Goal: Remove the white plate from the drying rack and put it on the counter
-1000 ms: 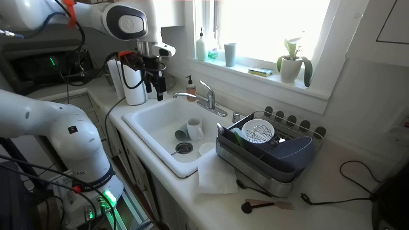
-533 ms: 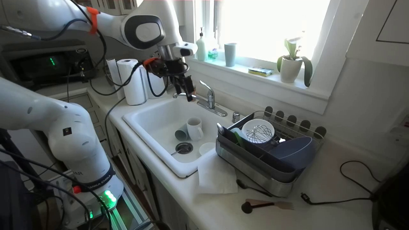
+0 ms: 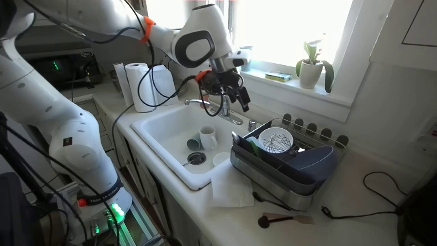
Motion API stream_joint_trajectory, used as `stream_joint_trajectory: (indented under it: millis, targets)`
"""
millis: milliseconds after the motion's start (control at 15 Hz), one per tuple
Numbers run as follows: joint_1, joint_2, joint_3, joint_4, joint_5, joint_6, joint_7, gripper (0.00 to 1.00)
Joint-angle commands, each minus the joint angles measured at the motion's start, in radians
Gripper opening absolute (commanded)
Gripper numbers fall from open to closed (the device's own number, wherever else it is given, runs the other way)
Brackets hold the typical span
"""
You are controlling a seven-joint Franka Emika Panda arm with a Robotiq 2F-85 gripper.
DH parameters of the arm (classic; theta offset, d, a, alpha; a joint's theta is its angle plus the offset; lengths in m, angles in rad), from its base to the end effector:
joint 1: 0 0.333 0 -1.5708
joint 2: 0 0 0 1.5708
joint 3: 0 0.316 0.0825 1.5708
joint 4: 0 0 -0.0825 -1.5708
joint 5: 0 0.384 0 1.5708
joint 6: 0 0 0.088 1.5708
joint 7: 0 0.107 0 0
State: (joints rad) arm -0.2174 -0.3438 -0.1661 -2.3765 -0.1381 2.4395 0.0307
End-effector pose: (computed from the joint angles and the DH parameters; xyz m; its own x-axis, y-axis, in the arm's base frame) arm 0.4393 -0.1824 0.4953 0.8742 -0.2862 0.3923 -0.3331 -0.9412 0.0556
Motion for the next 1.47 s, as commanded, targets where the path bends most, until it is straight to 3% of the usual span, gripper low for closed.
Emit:
stream_joint_trajectory:
  millis: [0, 400, 1200, 1267, 1400]
  targets:
    - [-0.017, 0.200, -0.018, 0.146, -0.005, 0.100, 0.016, 1.00]
    - [-0.018, 0.411, -0.049, 0.280, 0.006, 0.189, 0.072, 1.00]
    - [0.089, 0.593, -0.122, 0.394, -0.080, 0.170, 0.548, 1.00]
    - [0.100, 0.598, -0.131, 0.398, -0.086, 0.160, 0.576, 0.98]
    - [0.119, 0.608, -0.153, 0.395, -0.116, 0.158, 0.629, 0.82]
